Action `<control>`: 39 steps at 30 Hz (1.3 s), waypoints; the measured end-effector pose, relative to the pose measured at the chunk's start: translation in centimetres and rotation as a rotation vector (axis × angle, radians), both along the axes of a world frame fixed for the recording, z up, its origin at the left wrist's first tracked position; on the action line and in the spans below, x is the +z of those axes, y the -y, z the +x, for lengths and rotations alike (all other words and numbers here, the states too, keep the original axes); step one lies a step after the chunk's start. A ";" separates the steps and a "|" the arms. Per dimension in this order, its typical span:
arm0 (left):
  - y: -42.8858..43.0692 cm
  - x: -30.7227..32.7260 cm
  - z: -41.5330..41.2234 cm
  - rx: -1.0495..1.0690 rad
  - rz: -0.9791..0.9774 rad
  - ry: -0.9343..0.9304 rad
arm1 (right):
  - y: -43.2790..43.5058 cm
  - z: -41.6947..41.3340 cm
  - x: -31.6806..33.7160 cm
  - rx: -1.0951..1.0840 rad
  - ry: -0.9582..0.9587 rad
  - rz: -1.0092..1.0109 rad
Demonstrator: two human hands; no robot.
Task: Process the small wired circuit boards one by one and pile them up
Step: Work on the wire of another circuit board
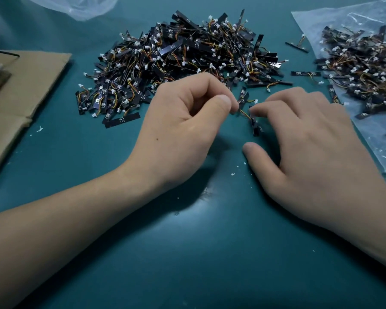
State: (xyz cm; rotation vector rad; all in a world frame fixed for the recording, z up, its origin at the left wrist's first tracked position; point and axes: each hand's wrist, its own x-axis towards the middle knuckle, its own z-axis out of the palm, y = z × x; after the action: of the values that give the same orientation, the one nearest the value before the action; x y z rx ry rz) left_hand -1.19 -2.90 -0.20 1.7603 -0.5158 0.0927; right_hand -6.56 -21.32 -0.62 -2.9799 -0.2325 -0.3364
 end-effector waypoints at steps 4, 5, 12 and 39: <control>-0.1 -0.1 0.1 0.019 0.037 -0.003 | 0.1 0.0 0.6 -0.020 -0.070 0.011; -0.1 -0.1 0.1 0.029 0.061 0.001 | 0.1 0.1 0.7 0.003 -0.058 0.039; 0.0 -0.2 0.1 0.032 0.146 0.026 | 0.1 0.1 0.2 0.073 0.001 0.135; 0.0 -0.1 -0.1 -0.203 0.047 -0.095 | 1.0 0.5 0.2 0.203 0.010 0.827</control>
State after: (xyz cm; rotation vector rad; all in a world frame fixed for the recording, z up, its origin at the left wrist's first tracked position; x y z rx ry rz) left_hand -1.32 -2.85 -0.26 1.7395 -0.6280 -0.1459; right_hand -6.04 -22.31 -0.46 -2.1225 -0.3023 -0.3211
